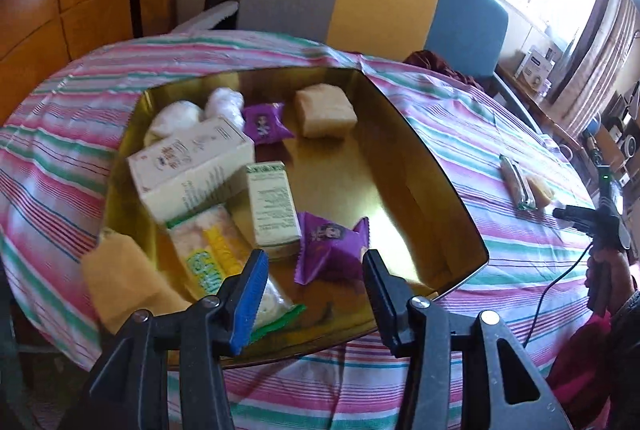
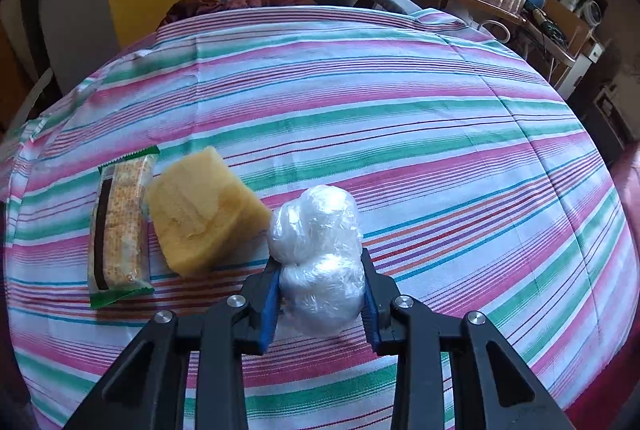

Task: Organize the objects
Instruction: 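Carry the white bundle into the gold tray and open the right tool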

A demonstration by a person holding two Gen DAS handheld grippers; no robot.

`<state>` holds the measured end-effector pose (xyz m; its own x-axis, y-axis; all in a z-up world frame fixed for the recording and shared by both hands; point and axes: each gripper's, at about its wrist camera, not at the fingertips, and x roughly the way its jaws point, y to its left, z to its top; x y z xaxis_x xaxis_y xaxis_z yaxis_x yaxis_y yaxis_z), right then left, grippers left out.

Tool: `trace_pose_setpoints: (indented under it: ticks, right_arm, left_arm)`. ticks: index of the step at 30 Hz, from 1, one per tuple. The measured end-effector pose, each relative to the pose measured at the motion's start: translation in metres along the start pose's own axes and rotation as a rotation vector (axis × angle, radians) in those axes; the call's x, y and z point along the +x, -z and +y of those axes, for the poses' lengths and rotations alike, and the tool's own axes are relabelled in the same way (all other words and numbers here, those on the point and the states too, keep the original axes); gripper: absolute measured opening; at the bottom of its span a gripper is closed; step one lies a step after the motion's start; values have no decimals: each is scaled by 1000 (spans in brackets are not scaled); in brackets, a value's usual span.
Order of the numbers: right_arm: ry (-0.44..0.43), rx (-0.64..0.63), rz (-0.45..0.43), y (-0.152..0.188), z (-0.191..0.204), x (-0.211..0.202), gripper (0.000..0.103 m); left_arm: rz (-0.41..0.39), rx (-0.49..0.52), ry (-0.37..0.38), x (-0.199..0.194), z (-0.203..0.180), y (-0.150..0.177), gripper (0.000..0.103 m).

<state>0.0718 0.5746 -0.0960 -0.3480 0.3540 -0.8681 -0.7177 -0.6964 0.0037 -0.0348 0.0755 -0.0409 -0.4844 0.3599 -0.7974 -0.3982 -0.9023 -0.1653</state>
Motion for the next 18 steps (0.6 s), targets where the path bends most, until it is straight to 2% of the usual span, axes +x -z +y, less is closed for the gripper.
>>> trace_pose_setpoints:
  ticks: [4,8,11,14,18]
  right_arm:
    - [-47,43,-21,1,-3,-12,34]
    - [-122,-8,-86,0,22,-46,34]
    - [-216,-101,-125,4,66,-77,34]
    - [-319,-241,-157,17,130,-108,35]
    - [-479,-415,-159,51,223,-141,35]
  left_arm:
    - [-50,-8,-24,-15,5,-5,49]
    - [-118,-38,-46,-32,20,-13,49]
    - [-151,-71,-52,-41,32,-18,49]
    - [-165,-98,-61,-46,43,-18,49]
    - [-174,-130,-74,-50,55,-15,49]
